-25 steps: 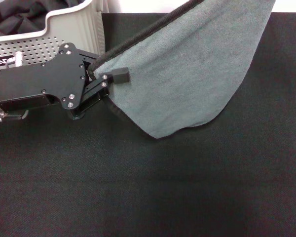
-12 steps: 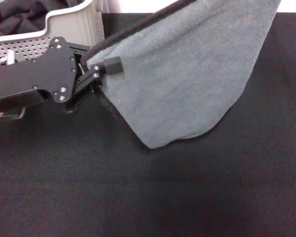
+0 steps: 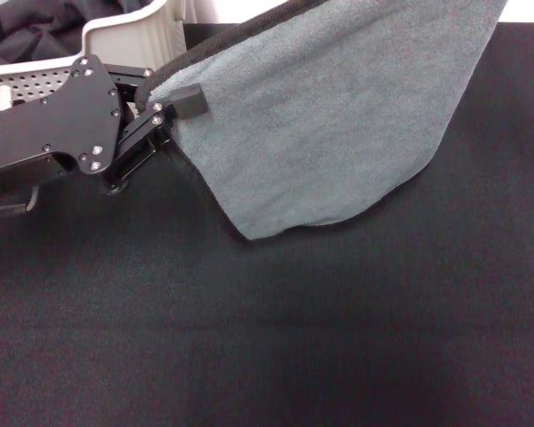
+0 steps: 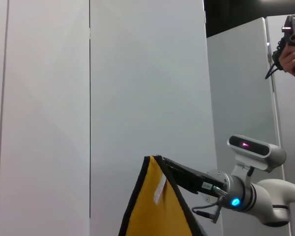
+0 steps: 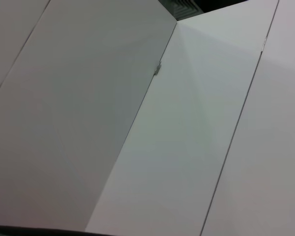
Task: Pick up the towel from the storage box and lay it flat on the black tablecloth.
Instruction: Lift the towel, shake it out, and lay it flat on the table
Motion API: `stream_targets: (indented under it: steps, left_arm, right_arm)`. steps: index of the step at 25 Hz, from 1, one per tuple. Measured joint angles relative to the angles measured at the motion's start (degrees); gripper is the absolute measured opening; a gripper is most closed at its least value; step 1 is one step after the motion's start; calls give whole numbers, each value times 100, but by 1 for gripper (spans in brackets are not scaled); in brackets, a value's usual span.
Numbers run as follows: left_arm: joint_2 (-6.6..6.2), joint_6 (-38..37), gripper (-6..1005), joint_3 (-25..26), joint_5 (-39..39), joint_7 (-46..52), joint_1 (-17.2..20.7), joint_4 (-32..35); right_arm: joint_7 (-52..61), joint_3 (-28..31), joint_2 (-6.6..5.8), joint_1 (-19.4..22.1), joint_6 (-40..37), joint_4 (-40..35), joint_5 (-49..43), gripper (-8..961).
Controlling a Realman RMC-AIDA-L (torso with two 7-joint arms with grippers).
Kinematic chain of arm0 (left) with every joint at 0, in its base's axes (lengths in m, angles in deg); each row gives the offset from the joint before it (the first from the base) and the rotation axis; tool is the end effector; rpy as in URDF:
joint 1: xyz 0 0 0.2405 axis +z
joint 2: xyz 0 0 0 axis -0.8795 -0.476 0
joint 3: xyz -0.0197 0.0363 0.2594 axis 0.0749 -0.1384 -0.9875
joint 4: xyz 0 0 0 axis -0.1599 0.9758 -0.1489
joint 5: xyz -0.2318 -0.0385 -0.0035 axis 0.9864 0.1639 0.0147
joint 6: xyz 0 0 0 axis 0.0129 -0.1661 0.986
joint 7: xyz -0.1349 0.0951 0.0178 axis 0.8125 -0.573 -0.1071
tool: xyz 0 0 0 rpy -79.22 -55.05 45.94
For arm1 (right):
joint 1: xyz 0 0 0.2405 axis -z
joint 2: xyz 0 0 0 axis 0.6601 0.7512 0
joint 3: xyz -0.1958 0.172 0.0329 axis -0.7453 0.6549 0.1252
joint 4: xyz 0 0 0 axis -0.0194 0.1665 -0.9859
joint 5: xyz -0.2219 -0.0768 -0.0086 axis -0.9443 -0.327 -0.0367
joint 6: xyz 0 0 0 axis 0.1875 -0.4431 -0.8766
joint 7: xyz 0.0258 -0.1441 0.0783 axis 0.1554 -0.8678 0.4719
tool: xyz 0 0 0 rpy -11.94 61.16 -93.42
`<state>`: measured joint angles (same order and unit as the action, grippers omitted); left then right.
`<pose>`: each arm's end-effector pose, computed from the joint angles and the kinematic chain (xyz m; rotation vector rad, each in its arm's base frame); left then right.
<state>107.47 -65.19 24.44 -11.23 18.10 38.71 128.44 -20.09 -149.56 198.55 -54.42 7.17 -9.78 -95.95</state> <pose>-0.2302 0.3145 0.0473 -2.5517 -0.0549 -1.3402 0.1636 0.3653 0.1154 -2.0702 -0.2915 1.0543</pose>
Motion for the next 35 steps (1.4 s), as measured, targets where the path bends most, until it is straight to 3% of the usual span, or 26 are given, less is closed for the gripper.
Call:
stream_targets:
  steps: [15,21,35]
  left_arm:
    - [43,-2,35,0,174,19,26,-33]
    - [-36,-58,34,0,524,-9,82,-217]
    - [-43,-182,38,0,617,-79,170,-227]
  right_arm:
    - [-5,47,-9,0,-26,102,-11,10]
    - [-13,50,-17,20,-33,147,-12,10]
    - [-61,74,-26,30,-76,284,4,11]
